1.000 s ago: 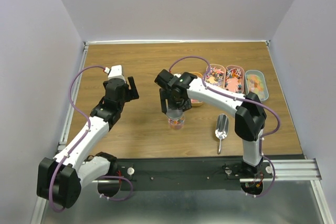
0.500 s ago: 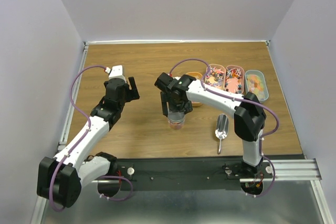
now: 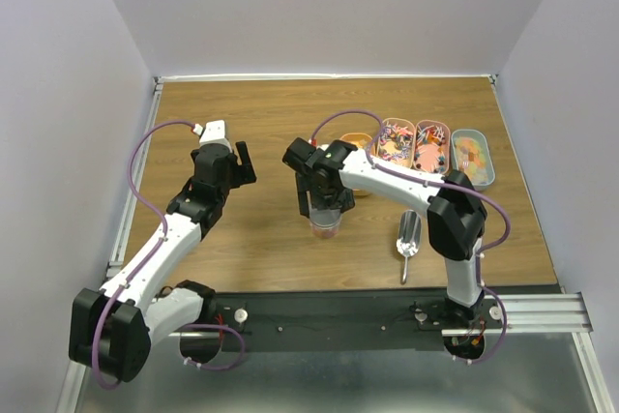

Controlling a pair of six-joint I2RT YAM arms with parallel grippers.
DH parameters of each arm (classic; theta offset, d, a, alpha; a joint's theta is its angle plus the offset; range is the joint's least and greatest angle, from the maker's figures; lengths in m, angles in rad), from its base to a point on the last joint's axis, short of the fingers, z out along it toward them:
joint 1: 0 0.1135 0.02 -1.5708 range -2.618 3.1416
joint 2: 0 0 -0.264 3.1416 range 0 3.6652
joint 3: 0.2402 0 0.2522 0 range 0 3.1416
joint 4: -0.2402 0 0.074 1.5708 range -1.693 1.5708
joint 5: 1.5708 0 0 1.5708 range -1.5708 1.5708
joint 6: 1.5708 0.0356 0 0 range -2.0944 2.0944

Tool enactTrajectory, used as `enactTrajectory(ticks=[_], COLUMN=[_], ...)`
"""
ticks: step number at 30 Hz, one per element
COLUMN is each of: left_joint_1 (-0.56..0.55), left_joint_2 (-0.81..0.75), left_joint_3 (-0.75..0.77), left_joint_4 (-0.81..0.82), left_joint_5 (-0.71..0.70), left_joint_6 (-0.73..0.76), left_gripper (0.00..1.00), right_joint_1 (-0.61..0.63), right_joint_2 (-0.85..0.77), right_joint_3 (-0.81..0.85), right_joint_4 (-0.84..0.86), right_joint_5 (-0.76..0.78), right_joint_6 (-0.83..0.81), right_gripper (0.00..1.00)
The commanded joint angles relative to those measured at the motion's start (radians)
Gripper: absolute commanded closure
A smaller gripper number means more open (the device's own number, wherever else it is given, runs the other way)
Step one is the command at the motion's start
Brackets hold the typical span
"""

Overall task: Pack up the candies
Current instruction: Close the bottle lid on the packing bottle.

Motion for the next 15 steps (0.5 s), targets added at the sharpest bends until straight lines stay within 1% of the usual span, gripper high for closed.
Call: enactTrajectory(ticks=[1, 12, 15], left_joint_1=[0.006, 0.006, 0.006], left_joint_2=[0.008, 0.011, 0.009], left_joint_3=[0.029, 0.032, 0.031], left_joint_4=[0.007, 0.008, 0.008], left_joint_5=[0.025, 0.026, 0.026], left_joint_6=[-0.002, -0.002, -0.002], left_gripper=[0.17, 0.17, 0.17], right_joint_1=[0.019, 0.037, 0.039], right_joint_2=[0.024, 0.018, 0.005], right_joint_3=[-0.003, -0.043, -0.074], right_joint_4=[-0.03, -0.026, 0.003], right_joint_5=[0.041, 0.09, 0.096], right_joint_6=[0.023, 0.067, 0.079], right_gripper=[0.11, 0.08, 0.07])
